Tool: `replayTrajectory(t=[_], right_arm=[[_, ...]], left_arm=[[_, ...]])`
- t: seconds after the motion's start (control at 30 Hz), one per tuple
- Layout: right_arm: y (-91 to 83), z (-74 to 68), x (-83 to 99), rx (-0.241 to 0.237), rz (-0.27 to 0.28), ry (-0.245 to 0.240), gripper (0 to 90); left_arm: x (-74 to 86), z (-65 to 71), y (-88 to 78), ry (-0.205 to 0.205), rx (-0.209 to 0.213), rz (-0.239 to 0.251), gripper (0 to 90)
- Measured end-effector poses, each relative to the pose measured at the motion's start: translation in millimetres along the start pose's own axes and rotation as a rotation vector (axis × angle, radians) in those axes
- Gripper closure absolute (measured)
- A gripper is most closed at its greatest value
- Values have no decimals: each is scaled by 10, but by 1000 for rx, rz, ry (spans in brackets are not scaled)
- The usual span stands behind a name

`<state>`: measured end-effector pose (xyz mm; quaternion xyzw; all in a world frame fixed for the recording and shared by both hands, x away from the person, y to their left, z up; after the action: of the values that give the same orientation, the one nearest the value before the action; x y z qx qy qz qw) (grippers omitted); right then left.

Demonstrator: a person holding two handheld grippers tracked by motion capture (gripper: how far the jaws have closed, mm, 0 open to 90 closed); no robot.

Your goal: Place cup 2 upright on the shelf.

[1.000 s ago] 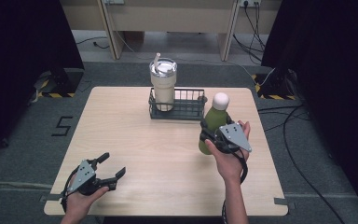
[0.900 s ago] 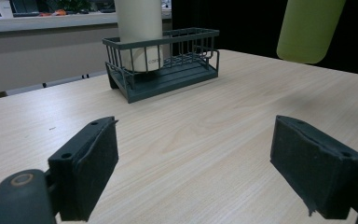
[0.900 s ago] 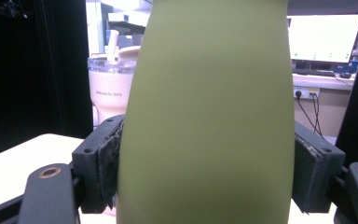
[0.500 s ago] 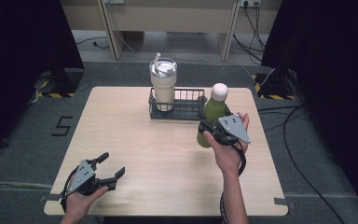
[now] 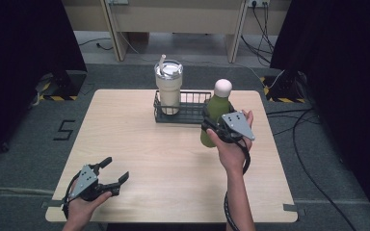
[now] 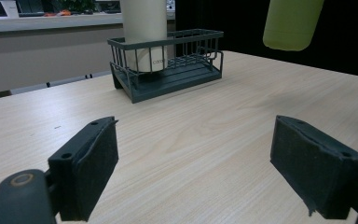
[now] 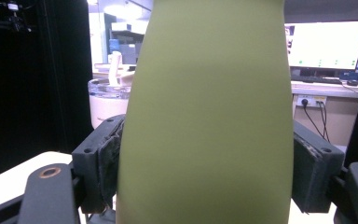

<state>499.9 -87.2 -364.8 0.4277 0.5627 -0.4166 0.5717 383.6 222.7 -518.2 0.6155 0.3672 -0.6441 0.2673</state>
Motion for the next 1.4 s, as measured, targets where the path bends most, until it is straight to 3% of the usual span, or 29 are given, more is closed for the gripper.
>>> replayTrajectory(t=[1.4], right_arm=[[377,29,-164,9,4,11,245]], left_arm=[[-13,-18,-16,-7,-9,8,144]])
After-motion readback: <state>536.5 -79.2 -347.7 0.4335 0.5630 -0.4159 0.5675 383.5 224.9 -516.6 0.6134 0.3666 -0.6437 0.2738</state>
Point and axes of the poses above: each handheld gripper's, and its own axes: y roughly forward along the jaws, x roughly out of its underside, z roughly to its right, the point moved 10 cm from there along y, roughly forward along the jaws, and after that the axes turned 1 degree about y, right-handed, at the moved point
